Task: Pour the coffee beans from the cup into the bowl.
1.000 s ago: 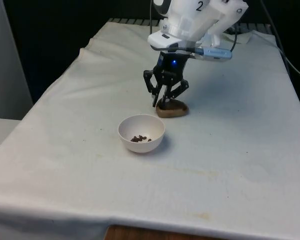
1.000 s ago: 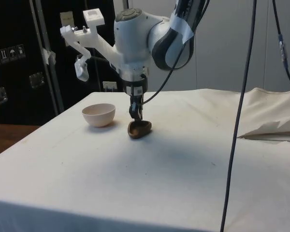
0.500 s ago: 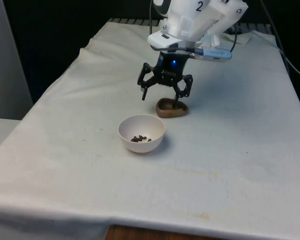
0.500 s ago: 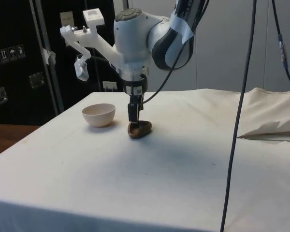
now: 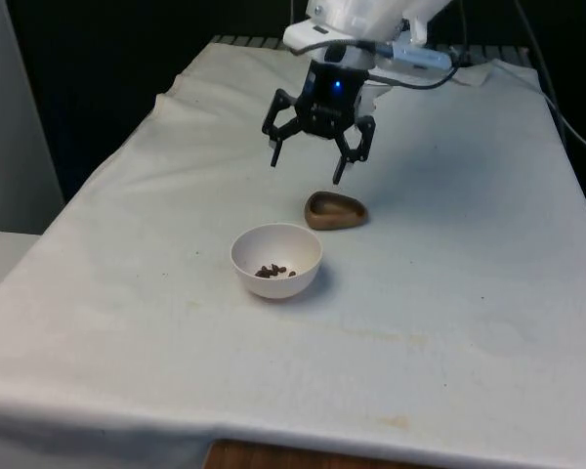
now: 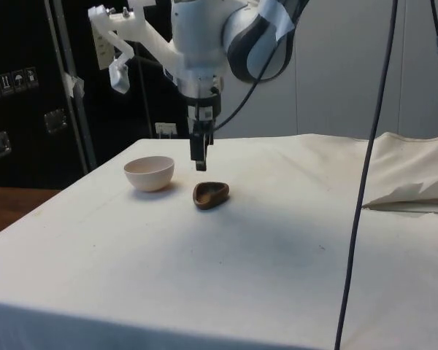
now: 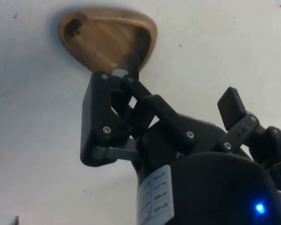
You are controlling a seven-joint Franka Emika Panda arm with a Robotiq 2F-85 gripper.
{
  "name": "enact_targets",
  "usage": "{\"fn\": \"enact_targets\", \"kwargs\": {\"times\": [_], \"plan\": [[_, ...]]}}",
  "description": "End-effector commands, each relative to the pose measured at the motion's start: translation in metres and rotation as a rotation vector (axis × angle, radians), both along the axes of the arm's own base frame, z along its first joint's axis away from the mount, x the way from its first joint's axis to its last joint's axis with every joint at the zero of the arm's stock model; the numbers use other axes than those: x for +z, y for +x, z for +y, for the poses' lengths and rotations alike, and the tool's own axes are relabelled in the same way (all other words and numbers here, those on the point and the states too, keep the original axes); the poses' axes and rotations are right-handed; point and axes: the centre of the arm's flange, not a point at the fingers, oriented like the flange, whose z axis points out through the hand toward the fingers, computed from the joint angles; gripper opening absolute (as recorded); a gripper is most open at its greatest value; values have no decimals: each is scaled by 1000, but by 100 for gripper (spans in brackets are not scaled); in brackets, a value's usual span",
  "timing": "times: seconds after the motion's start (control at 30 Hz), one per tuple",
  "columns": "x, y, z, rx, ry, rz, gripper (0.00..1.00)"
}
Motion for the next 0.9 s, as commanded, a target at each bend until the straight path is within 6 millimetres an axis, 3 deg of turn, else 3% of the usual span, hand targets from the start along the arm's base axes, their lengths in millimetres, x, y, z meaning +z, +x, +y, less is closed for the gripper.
{"fn": "enact_targets", "kwargs": {"times": [0.0,0.83,0.87], "plan": [[5,-2,2,0,9,6,100],[97,-8,-5,-11,-8,-44,100],[94,-5,-7,-14,-18,-49,100]]}}
